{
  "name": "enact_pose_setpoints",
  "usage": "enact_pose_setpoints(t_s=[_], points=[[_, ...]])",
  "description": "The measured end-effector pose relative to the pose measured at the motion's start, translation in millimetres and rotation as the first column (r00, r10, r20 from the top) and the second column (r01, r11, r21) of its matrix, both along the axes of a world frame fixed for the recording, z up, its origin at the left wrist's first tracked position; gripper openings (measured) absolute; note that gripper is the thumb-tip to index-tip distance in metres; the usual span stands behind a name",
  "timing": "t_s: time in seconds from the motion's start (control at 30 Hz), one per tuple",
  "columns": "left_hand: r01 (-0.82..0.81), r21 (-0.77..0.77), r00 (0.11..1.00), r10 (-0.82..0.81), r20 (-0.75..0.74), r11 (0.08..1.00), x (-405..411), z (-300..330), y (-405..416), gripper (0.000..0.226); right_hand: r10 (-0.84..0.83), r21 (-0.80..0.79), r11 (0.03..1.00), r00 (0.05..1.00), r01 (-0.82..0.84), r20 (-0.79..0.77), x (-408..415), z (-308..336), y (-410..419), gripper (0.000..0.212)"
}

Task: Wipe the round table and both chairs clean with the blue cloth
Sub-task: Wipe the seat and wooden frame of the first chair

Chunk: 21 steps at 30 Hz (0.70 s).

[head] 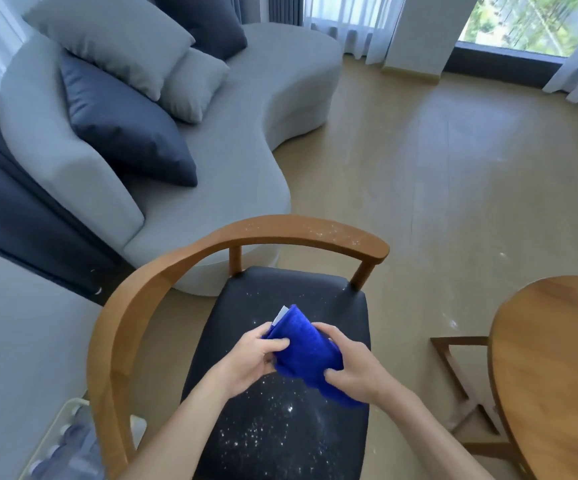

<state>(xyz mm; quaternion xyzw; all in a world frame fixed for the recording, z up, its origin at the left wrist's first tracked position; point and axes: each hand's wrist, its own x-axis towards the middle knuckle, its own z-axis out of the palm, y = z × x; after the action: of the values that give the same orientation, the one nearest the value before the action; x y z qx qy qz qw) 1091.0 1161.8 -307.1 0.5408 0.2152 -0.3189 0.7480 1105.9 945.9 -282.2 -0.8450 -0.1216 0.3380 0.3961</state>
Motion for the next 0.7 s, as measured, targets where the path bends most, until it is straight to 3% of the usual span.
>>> enact_pose_setpoints(t_s=[0.13, 0.23, 0.3, 0.4, 0.5, 0.7], points=[[0.133, 0.377, 0.985, -0.164, 0.050, 0.917, 48.2, -43.1, 29.5, 0.042, 0.030, -0.200, 0.980, 0.962, 0.026, 0.271, 38.0, -46.6, 14.8, 0.072], [0.125, 0.680, 0.974, -0.218, 0.053, 0.722, 73.2, -83.1, 63.5, 0.050, 0.150, -0.377, 0.925, 0.868, 0.046, 0.473, 67.2, -91.4, 20.0, 0.070], [0.119, 0.790, 0.970, -0.242, 0.037, 0.601, 81.3, -108.8, 86.4, 0.051, 0.254, -0.510, 0.858, 0.819, 0.054, 0.515, 82.6, -121.7, 22.5, 0.071], [0.163, 0.868, 0.955, -0.296, -0.020, 0.469, 84.0, -143.3, 114.7, 0.053, 0.402, -0.644, 0.763, 0.819, -0.053, 0.409, 94.5, -163.6, 24.8, 0.069], [0.247, 0.891, 0.928, -0.358, -0.104, 0.381, 81.8, -167.0, 131.0, 0.054, 0.429, -0.627, 0.772, 0.815, -0.106, 0.390, 101.6, -187.6, 24.8, 0.066], [0.296, 0.828, 0.937, -0.315, -0.154, 0.476, 77.0, -192.7, 131.6, 0.054, 0.443, -0.666, 0.741, 0.808, -0.086, 0.389, 123.0, -209.9, 23.9, 0.073]])
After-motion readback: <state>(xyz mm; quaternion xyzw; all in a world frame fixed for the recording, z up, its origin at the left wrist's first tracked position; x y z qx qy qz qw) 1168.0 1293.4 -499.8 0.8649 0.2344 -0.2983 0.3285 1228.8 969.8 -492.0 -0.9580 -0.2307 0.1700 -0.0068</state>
